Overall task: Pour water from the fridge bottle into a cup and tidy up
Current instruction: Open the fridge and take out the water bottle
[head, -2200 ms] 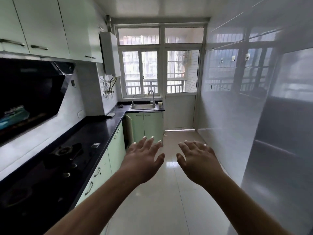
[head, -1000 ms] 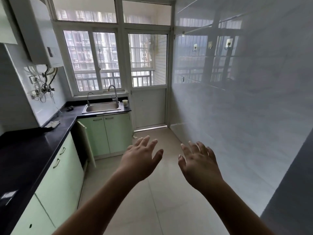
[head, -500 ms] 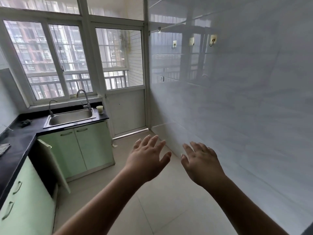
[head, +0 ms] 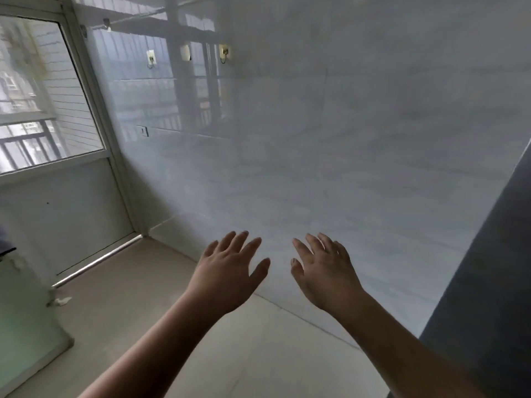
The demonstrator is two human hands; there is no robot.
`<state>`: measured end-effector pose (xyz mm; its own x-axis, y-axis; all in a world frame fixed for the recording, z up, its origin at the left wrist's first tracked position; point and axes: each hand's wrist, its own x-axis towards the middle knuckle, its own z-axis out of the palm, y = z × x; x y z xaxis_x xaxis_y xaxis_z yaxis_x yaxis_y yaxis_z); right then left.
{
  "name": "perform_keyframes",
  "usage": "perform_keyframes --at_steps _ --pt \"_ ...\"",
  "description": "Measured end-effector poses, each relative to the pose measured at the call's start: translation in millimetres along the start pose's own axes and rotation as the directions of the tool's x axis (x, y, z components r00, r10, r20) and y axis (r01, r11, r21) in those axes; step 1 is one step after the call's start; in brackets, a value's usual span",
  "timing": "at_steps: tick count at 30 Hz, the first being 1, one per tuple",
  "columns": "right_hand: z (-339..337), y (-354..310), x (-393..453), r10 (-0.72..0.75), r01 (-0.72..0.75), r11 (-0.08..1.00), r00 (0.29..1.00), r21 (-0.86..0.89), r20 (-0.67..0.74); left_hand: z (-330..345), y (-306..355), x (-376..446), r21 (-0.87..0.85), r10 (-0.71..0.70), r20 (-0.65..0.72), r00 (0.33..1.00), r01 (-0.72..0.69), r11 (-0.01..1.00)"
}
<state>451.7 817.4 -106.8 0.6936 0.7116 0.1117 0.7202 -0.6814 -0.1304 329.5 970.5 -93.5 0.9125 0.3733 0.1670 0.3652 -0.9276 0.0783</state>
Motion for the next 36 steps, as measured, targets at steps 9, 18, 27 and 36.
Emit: perform_keyframes --at_steps 9,18,27,36 --pt "9 83 56 0.220 -0.221 0.975 0.975 -0.001 -0.037 35 50 126 0.046 0.229 0.004 0.973 -0.229 0.972" --pt "19 130 72 0.402 -0.404 0.912 0.914 -0.066 -0.044 72 83 195 -0.027 0.379 0.055 0.924 -0.378 0.925" --pt "5 123 64 0.602 -0.621 0.769 0.783 -0.153 -0.155 84 112 232 -0.044 0.686 0.008 0.728 -0.685 0.727" --pt "-11 103 43 0.759 -0.788 0.579 0.615 -0.210 -0.213 96 119 233 -0.151 0.844 -0.015 0.536 -0.836 0.528"
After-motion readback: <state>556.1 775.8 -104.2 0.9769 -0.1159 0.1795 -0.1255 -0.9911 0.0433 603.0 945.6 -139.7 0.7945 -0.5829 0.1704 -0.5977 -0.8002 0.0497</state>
